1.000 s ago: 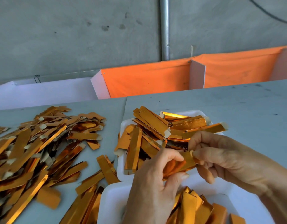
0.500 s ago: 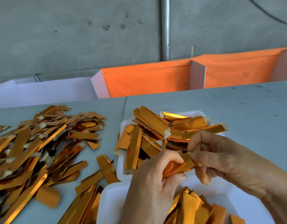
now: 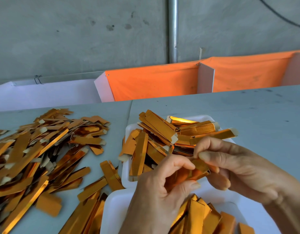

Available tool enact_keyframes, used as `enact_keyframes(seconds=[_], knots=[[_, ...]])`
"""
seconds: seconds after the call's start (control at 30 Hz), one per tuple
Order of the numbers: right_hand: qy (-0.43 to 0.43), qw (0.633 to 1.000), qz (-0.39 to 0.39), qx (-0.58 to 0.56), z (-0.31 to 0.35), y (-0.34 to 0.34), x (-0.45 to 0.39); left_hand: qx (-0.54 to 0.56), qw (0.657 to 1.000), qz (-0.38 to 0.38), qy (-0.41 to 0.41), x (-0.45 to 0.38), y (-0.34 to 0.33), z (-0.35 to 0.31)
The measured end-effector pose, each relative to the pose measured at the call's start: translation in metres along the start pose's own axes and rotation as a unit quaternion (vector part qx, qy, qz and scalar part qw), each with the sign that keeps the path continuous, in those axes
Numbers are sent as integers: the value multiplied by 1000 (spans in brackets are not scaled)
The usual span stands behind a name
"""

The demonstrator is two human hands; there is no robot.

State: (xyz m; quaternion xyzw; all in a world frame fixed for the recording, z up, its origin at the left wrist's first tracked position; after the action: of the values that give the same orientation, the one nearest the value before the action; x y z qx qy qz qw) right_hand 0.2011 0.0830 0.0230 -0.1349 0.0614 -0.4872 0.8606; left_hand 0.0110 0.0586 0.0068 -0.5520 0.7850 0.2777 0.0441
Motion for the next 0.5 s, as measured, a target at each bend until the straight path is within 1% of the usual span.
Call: enact_keyframes(seconds=[0.1,0.23,0.5], knots=[[1,1000,-7,18,-2,-1,-2,23,1000,1,5,-1,-1,0],[9,1000,-1,-15,-4,-1,-2,74,997,-1,1,-4,-1,-1],[8,1000,3,-6,-3,-2,-3,93,996,-2,-6,-4,-2,0]])
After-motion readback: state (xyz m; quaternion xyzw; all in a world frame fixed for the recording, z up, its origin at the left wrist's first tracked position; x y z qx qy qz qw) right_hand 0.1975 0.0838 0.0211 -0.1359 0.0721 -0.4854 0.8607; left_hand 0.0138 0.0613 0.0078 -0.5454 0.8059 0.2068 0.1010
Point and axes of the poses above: each hand's wrist, its own x-axis away from the middle knuckle, its own y-axis out of the back of the hand, z = x × y, the point moved 1 cm from there along -x, towards the middle knuckle, and after that the axes turned 2 degrees about -y, right-handed, at the moved point
